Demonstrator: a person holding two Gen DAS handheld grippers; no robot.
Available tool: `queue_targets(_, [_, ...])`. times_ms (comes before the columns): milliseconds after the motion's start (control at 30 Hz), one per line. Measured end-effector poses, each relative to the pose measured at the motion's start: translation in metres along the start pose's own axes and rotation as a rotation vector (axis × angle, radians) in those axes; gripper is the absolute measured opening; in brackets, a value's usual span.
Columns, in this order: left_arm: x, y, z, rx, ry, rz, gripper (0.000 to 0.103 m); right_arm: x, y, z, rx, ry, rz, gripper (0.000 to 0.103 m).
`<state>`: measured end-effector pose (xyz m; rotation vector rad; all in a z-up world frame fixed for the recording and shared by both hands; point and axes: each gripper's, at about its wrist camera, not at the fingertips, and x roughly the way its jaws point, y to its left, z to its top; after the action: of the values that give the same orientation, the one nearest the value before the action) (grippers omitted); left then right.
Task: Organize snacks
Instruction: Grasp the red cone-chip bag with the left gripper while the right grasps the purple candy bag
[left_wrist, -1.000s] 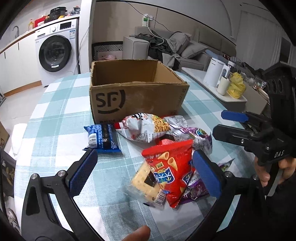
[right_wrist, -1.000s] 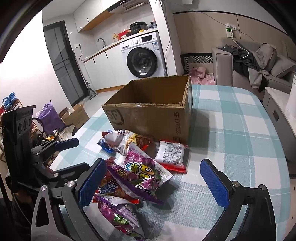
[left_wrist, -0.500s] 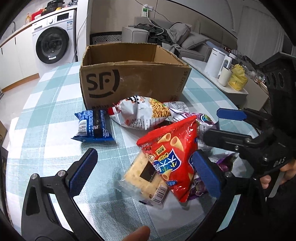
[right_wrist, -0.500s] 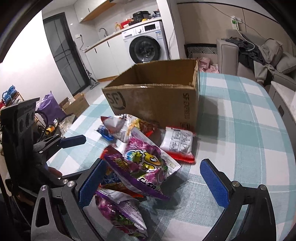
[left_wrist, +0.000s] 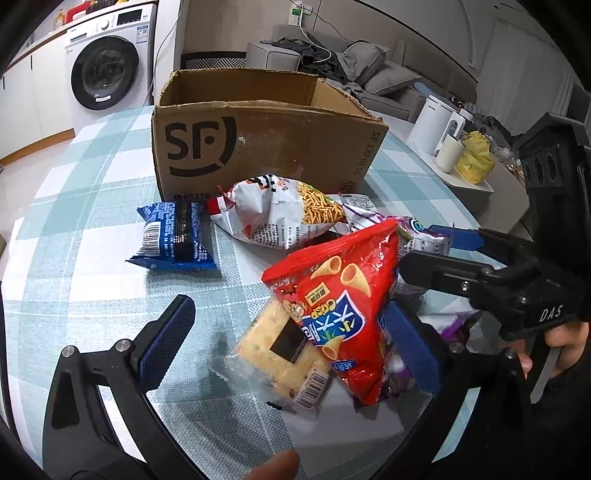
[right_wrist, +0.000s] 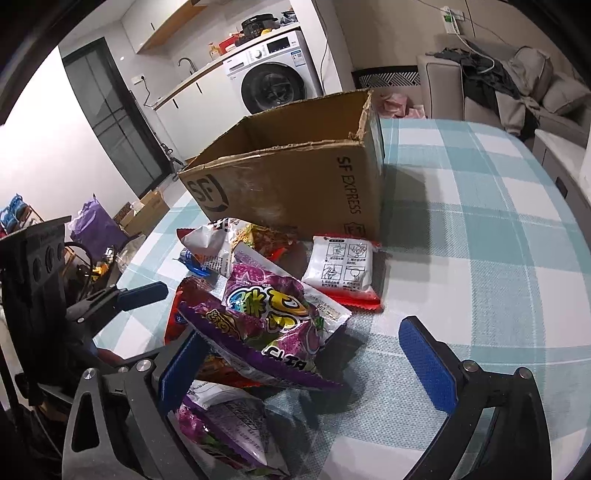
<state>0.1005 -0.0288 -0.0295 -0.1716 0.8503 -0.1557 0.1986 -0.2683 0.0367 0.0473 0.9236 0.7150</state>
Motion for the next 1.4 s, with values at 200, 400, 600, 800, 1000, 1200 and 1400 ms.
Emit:
queue_targets(200, [0.011, 0.003, -0.001, -0.033, 0.024, -0.048, 0.102, 0.003, -0.002, -0.001, 0.025, 0.010, 0.057, 0.090])
queue_targets(400, [0.019, 0.008, 0.002, -0.058, 0.032, -0.074, 0.102, 0.007, -0.005, -0.001, 0.045, 0.017, 0.075, 0.084])
queue_targets(600, [0.025, 0.008, 0.005, -0.060, 0.057, -0.100, 0.102, 0.009, -0.002, -0.002, 0.037, 0.016, 0.082, 0.072])
queue_targets(800, [0.032, 0.010, 0.008, -0.077, 0.071, -0.150, 0.096, 0.011, 0.005, -0.004, 0.003, 0.007, 0.073, 0.050])
queue_targets(1000, [0.033, -0.002, 0.010, -0.035, 0.080, -0.176, 0.094, 0.010, 0.006, -0.005, -0.011, -0.001, 0.058, 0.043])
queue_targets(1200, [0.047, -0.001, 0.015, -0.071, 0.097, -0.178, 0.094, 0.008, 0.007, -0.005, -0.024, -0.007, 0.066, 0.042])
queue_targets(1400, [0.051, 0.003, 0.019, -0.074, 0.074, -0.180, 0.081, 0.006, 0.009, -0.004, -0.027, -0.007, 0.077, 0.042])
